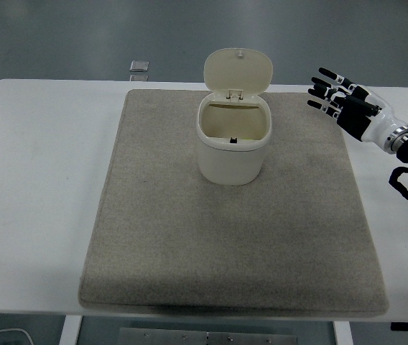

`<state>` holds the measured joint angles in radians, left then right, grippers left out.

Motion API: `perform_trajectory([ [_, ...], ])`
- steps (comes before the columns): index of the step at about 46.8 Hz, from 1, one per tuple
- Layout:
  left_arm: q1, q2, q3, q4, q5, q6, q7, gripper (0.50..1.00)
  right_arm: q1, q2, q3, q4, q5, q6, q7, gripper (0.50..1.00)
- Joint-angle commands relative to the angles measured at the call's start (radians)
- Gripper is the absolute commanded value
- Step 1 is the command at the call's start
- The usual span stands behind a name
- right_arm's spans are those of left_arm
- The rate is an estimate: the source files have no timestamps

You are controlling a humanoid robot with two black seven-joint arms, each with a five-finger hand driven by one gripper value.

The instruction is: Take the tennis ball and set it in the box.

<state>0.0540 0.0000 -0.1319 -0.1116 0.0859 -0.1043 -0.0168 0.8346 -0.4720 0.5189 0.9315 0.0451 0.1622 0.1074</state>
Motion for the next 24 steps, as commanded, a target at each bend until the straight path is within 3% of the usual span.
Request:
perform_trajectory([
  [1,0.0,0.0,0.0,0.0,0.0,0.0,0.0,0.992,0.0,0.001,0.004,0.0,0.002,-0.003,0.005,0.866],
  [3,0.0,0.0,0.0,0.0,0.0,0.0,0.0,0.992,-0.002,0.001,0.003,0.0,0.001,-0.004,0.006,0.923],
  [24,0.0,0.0,0.0,0.0,0.0,0.0,0.0,0.992,-0.002,-0.002,0.001,0.0,-0.008,-0.006,0.012,0.926],
])
